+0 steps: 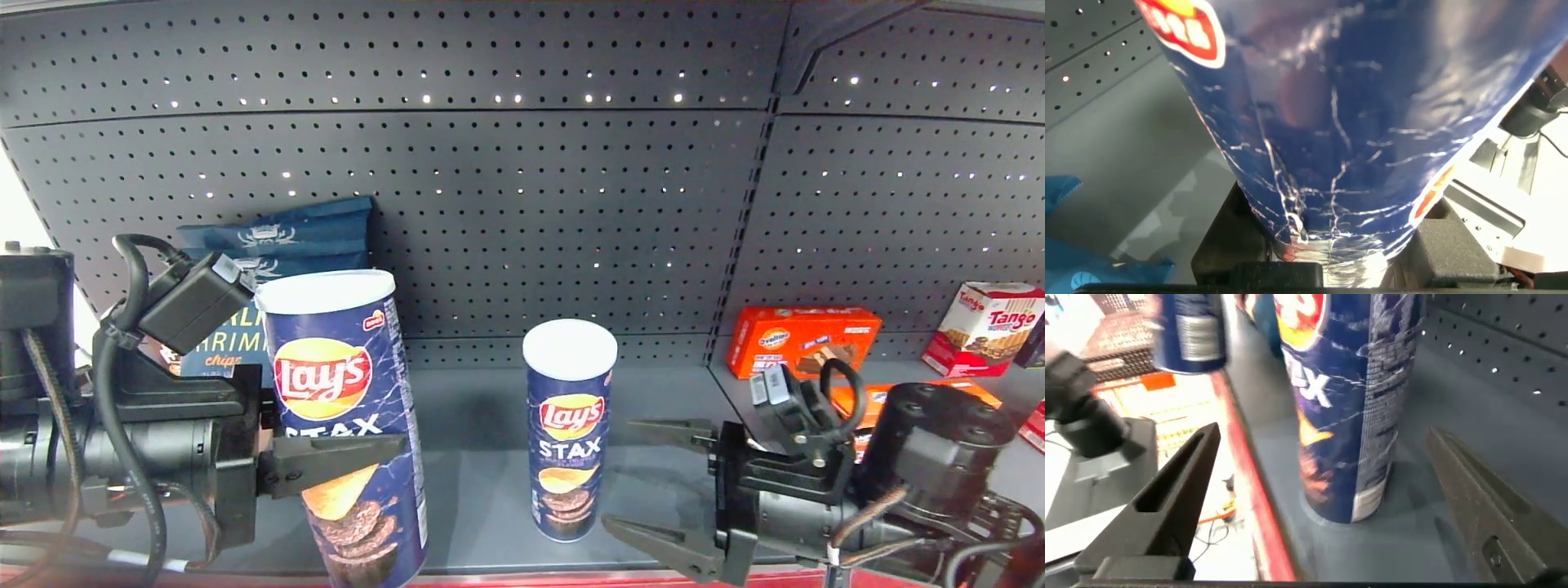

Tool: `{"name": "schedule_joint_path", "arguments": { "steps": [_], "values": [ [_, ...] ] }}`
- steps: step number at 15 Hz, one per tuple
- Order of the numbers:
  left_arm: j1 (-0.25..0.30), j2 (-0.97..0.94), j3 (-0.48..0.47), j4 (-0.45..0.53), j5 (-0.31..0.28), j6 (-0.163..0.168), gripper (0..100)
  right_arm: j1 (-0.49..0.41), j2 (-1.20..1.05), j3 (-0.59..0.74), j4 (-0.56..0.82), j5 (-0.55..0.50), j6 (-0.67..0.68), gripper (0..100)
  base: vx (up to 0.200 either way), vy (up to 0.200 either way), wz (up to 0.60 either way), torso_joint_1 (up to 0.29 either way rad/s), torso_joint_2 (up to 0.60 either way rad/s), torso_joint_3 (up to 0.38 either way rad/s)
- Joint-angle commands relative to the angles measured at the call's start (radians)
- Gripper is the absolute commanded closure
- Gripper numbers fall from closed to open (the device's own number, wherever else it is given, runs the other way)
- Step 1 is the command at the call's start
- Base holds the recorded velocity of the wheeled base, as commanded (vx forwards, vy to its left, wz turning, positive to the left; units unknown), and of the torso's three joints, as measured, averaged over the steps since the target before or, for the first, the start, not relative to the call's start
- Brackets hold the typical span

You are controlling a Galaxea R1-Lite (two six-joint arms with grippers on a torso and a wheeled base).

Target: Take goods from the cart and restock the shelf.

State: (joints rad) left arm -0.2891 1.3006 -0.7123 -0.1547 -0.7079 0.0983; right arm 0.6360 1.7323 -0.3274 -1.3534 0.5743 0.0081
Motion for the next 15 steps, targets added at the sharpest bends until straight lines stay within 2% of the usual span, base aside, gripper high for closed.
{"name": "schedule_joint_path", "arguments": {
  "steps": [1,2,3,5,7,8,9,11,13,14,15],
  "values": [
    [0.018,0.002,-0.001,-0.002,-0.001,0.000,100,-0.045,-0.188,0.090,0.007,-0.005,0.000,0,0.000,0.000,0.00,0.000,0.00,0.000],
    [0.024,0.002,-0.001,-0.003,-0.001,0.000,100,-0.071,-0.217,0.102,0.007,-0.005,0.000,0,0.000,0.000,0.00,0.000,0.00,0.000],
    [0.028,0.000,-0.001,-0.005,-0.001,0.000,100,-0.134,-0.280,0.116,0.013,-0.005,-0.002,0,0.000,0.000,0.00,0.000,0.00,0.000],
    [0.041,-0.001,0.001,-0.005,-0.002,0.000,100,-0.246,-0.413,0.113,0.096,-0.008,-0.017,0,0.000,0.000,0.00,0.000,0.00,0.000],
    [0.042,0.005,-0.001,-0.011,-0.002,0.000,100,-0.383,-0.585,0.116,0.284,-0.040,-0.063,0,0.000,0.000,0.00,0.000,0.00,0.000],
    [0.042,0.005,-0.002,-0.011,-0.002,0.000,100,-0.407,-0.623,0.117,0.326,-0.067,-0.065,0,0.000,0.000,0.00,0.000,0.00,0.000],
    [0.041,0.006,-0.002,-0.011,-0.004,0.000,100,-0.437,-0.714,0.126,0.410,-0.137,-0.065,0,0.000,0.000,0.00,0.000,0.00,0.000],
    [0.041,0.009,-0.002,-0.013,-0.007,0.000,100,-0.444,-0.970,0.166,0.626,-0.286,-0.065,0,0.000,0.000,0.00,0.000,0.00,0.000],
    [0.041,0.003,0.010,-0.011,-0.005,0.003,100,-0.447,-1.226,0.171,0.927,-0.433,-0.065,0,0.000,0.000,0.00,0.000,0.00,0.000],
    [0.039,0.003,0.010,-0.013,-0.005,0.003,100,-0.446,-1.332,0.151,1.074,-0.482,-0.059,0,0.000,0.000,0.00,0.000,0.00,0.000],
    [0.039,0.003,0.008,-0.013,-0.005,0.003,100,-0.446,-1.373,0.140,1.136,-0.499,-0.057,0,0.000,0.000,0.00,0.000,0.00,0.000]
  ]
}}
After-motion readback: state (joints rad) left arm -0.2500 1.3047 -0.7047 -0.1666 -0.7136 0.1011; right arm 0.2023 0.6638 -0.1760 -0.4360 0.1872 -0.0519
